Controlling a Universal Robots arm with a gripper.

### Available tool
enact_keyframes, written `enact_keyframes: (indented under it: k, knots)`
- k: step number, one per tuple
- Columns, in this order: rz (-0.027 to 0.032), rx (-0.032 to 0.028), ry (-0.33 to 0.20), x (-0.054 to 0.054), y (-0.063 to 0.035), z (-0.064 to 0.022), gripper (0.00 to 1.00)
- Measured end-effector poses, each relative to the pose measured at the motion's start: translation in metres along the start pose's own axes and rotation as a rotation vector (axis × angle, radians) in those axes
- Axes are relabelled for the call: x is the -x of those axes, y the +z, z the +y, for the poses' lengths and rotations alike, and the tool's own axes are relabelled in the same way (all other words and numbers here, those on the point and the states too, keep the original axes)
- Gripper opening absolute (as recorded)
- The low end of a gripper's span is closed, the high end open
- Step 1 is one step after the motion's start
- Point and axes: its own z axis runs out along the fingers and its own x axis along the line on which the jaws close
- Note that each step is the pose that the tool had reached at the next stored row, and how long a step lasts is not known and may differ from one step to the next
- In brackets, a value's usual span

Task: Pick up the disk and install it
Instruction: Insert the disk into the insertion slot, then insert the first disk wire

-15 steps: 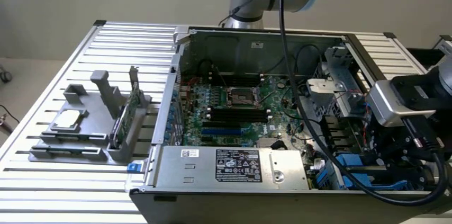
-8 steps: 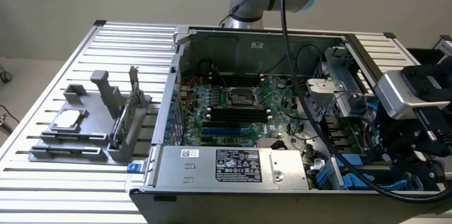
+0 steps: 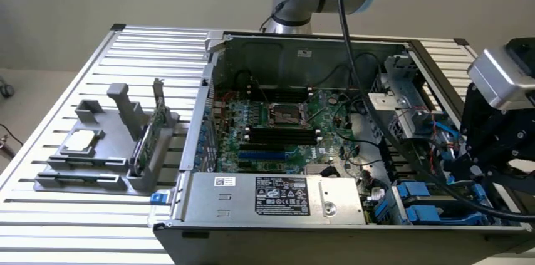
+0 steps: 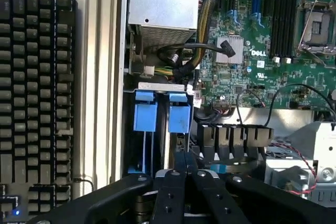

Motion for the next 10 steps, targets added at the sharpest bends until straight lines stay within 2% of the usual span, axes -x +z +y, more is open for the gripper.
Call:
enact_keyframes:
  k: [10]
  knots:
    - [-0.0003,-0.0014,0.000,0.0000,-0.0002,0.0000,0.11]
